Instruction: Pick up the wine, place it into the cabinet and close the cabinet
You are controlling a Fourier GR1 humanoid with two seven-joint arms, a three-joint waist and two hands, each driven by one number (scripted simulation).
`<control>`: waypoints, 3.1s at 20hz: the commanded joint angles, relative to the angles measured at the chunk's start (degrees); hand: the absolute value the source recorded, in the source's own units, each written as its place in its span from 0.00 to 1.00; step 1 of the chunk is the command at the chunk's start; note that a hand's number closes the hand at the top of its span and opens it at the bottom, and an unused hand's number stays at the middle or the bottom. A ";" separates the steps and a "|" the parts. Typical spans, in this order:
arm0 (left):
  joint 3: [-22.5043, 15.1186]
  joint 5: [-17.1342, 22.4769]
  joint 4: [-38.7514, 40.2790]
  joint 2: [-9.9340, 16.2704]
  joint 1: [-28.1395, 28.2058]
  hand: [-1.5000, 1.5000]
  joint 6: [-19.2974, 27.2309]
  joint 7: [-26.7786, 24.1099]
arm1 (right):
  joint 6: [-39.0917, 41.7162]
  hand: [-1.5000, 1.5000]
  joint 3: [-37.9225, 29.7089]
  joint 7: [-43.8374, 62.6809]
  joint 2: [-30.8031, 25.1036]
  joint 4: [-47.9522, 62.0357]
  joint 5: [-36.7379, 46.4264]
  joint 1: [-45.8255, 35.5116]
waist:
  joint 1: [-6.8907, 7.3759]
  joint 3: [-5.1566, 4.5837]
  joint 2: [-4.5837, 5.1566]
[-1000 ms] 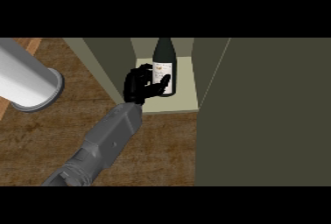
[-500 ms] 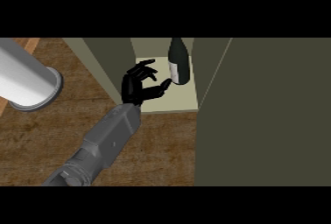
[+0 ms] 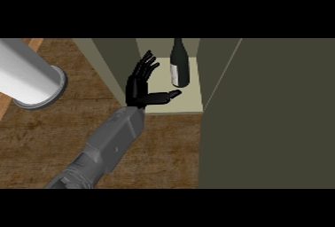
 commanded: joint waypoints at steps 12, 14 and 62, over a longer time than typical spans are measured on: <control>-9.09 -6.73 -33.33 6.27 16.73 0.00 9.13 9.76 | -2.04 0.00 0.29 5.61 -0.62 -3.70 -0.58 -1.44 | 3.81 0.79 -1.94; -11.25 -7.87 -40.80 10.16 20.42 0.00 8.76 12.28 | -1.36 0.00 0.88 2.26 0.58 -2.29 0.73 0.79 | 3.81 0.81 -1.92; 24.32 0.06 -109.06 46.63 92.74 0.00 -6.43 15.47 | -14.46 1.00 49.94 23.44 3.03 -5.28 19.50 -15.01 | 3.61 0.60 -1.62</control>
